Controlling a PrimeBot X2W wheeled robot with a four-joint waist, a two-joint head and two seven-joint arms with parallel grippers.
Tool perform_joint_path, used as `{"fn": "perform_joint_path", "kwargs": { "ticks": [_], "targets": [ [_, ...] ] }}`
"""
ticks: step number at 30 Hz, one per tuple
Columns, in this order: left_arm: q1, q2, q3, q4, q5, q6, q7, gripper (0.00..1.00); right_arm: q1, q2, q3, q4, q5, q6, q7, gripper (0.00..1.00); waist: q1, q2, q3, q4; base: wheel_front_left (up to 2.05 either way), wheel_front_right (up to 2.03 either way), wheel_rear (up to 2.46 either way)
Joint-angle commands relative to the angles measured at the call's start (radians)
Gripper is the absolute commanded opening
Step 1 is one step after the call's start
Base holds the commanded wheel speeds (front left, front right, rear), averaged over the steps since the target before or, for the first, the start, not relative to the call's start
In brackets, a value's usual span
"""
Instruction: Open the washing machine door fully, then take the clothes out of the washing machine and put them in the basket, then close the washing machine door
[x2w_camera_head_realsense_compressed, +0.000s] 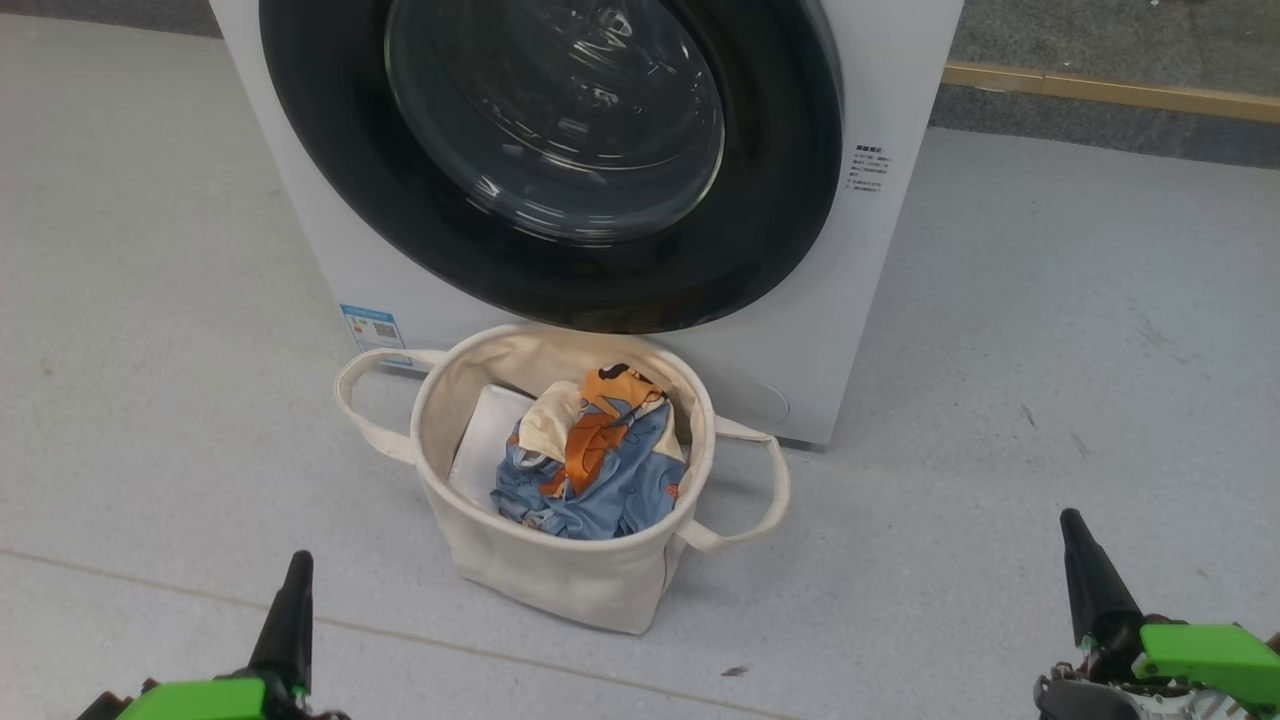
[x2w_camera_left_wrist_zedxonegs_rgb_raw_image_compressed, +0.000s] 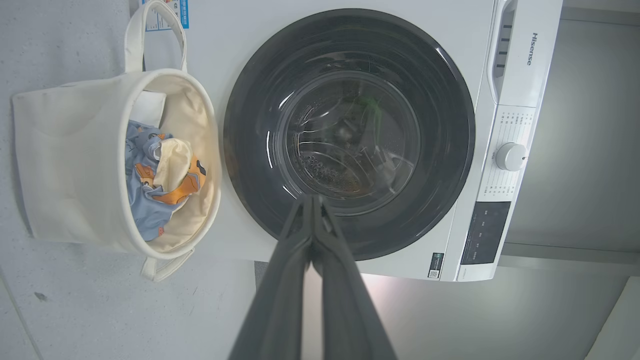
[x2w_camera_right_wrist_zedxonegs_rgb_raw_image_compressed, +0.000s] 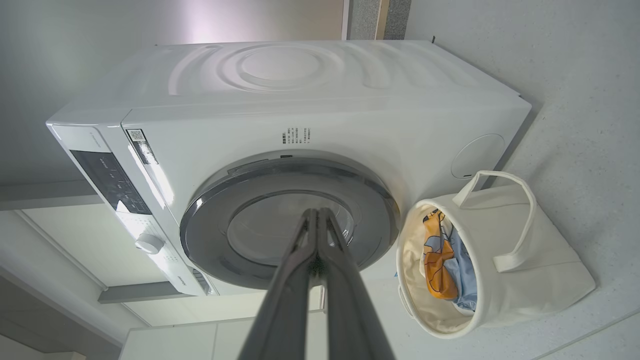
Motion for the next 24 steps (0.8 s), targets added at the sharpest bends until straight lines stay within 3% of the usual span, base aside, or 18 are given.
{"fn": "perform_joint_path", "kwargs": {
  "ticks": [1, 24],
  "targets": [
    [-0.045, 0.006, 0.034, -0.027, -0.003, -0.007, 0.008, 0.0, -0.049, -0.012, 0.02, -0.031, 0.006, 0.0, 0.008, 0.0, 0.0, 0.0, 0.0, 0.0, 0.0, 0.0, 0.0],
    [-0.045, 0.006, 0.034, -0.027, -0.003, -0.007, 0.008, 0.0, -0.049, -0.012, 0.02, -0.031, 0.006, 0.0, 0.008, 0.0, 0.0, 0.0, 0.0, 0.0, 0.0, 0.0, 0.0]
  ]
}}
